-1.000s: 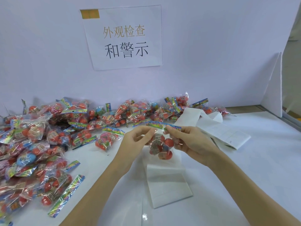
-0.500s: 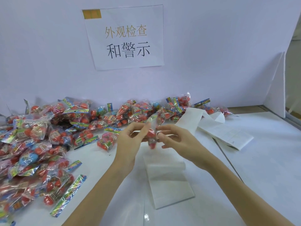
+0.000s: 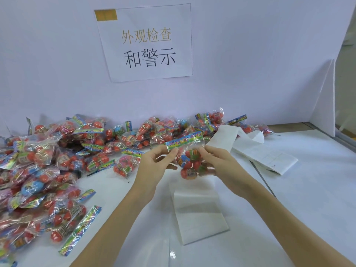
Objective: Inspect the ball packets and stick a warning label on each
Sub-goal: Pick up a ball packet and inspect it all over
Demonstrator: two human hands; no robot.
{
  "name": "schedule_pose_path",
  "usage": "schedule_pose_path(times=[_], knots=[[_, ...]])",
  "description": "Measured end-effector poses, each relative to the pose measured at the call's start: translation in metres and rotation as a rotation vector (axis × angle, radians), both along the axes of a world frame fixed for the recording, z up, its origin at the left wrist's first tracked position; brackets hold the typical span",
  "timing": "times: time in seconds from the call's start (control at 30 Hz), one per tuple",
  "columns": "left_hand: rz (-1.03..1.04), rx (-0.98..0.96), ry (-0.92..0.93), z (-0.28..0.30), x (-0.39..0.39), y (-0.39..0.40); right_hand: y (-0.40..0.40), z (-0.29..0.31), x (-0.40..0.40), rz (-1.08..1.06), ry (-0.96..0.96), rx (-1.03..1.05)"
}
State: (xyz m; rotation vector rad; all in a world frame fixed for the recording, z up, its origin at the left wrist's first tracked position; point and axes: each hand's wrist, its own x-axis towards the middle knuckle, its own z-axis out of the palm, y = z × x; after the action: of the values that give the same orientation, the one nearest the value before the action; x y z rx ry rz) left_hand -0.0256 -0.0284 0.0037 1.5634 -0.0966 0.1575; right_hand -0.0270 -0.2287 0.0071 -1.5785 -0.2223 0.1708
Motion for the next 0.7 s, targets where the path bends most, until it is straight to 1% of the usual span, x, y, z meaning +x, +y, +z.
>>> schedule_pose_path(times=[0.1,0.2,0.27,0.33,0.43,0.5,0.57,0.7], knots=[[-0.021,0.015,-0.013,0.002,-0.003,0.000,-0.001,-0.002,0.000,-0.084,-0.032,-0.022],[-0.001,-0.045,0.028,0.004,-0.004,-0.003,-0.001,-0.002,0.002,-0.147,-0.080,-0.034],[0.029,-0.081,0.059,0.003,-0.005,-0.004,-0.001,-0.001,0.003,-0.146,-0.122,-0.039],[0.037,-0.135,0.110,0.003,-0.005,-0.002,0.000,0.000,0.004,-0.113,-0.115,-0.033],[-0.068,-0.228,0.191,0.006,-0.002,0.006,-0.003,0.000,0.004,-0.129,-0.106,-0.052],[-0.121,-0.148,0.194,0.007,-0.001,0.007,-0.005,0.001,0.001,-0.117,-0.112,-0.069],[-0.123,-0.059,0.169,0.007,-0.002,0.004,-0.005,0.001,0.000,-0.075,-0.101,-0.070],[-0.013,-0.076,0.113,0.004,-0.004,0.002,-0.003,0.001,0.002,-0.064,-0.066,-0.092]])
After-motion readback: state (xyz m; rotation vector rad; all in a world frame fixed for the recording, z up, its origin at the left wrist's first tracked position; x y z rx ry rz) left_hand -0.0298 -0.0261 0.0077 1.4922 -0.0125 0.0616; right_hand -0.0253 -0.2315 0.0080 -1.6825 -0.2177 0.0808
